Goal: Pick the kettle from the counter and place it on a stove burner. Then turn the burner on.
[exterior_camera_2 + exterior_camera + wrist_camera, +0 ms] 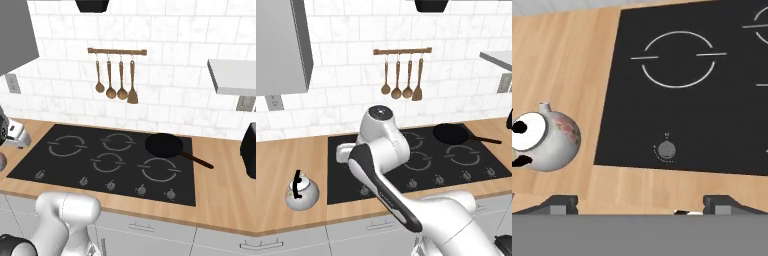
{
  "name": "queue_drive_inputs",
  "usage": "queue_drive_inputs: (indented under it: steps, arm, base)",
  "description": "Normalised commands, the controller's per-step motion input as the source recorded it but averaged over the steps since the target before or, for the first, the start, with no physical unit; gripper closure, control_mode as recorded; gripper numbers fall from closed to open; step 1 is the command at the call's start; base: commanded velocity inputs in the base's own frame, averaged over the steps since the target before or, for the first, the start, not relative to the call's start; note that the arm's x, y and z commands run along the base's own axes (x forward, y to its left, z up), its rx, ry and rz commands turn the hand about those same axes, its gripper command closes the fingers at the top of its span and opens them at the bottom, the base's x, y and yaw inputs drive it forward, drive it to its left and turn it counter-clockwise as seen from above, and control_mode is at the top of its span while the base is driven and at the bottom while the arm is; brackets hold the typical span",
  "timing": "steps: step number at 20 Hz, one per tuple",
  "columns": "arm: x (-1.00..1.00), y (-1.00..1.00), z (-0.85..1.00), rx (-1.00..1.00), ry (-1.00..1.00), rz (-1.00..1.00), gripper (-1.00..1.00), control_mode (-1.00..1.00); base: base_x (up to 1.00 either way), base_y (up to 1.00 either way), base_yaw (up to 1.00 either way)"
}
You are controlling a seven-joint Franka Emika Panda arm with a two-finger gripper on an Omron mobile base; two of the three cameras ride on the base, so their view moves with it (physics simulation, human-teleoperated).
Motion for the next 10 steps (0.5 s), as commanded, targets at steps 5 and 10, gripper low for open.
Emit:
queue_drive_inputs:
  steps: [5, 10]
  arm:
    - [0.04, 1.00, -0.32, 0.04, 0.00, 0.00, -1.00, -1.00]
    - [0.16, 1.00, -0.34, 0.04, 0.00, 0.00, -1.00, -1.00]
  base:
    - [0.00, 0.00, 0.00]
    - [0.00, 0.00, 0.00]
